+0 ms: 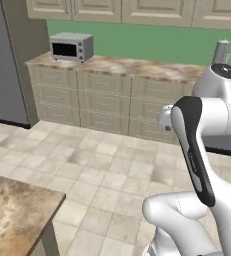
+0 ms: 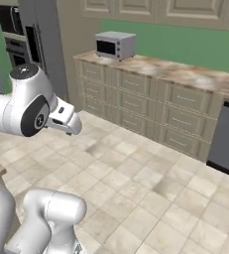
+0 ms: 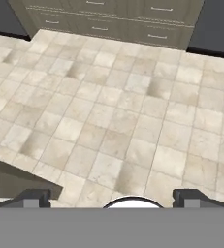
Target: There is a tray on the dining counter. Grab the cup, mug, and pitcher and place them on the tray. The pitcher may be placed next to the tray if it cannot fit the tray.
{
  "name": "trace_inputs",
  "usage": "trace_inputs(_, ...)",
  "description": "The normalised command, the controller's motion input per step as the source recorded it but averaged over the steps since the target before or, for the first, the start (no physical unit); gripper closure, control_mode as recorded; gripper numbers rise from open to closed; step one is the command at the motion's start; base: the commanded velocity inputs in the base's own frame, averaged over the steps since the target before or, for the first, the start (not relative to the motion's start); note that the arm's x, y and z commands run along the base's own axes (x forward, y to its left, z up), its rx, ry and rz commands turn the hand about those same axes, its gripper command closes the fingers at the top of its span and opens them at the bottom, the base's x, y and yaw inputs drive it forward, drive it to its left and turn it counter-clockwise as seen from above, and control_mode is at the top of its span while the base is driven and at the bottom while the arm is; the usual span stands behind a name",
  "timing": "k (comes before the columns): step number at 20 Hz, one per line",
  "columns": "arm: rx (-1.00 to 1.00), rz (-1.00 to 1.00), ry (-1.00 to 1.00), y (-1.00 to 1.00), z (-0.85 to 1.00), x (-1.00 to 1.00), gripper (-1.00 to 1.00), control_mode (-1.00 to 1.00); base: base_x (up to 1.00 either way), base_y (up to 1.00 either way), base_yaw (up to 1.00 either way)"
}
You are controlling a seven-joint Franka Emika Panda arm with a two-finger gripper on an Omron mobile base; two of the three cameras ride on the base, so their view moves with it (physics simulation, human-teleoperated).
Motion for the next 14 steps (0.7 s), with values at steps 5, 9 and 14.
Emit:
trace_inputs(5,0.0,0.0,0.0,0.0,0.0,0.0,-1.0,1.0,0.57,-0.12,0.52)
trace_inputs(9,0.0,0.0,0.0,0.0,0.0,0.0,-1.0,1.0,0.74,-0.33,0.52)
trace_inputs(14,0.0,0.0,0.0,0.0,0.0,0.0,-1.0,1.0,0.91,-0.43,0.48)
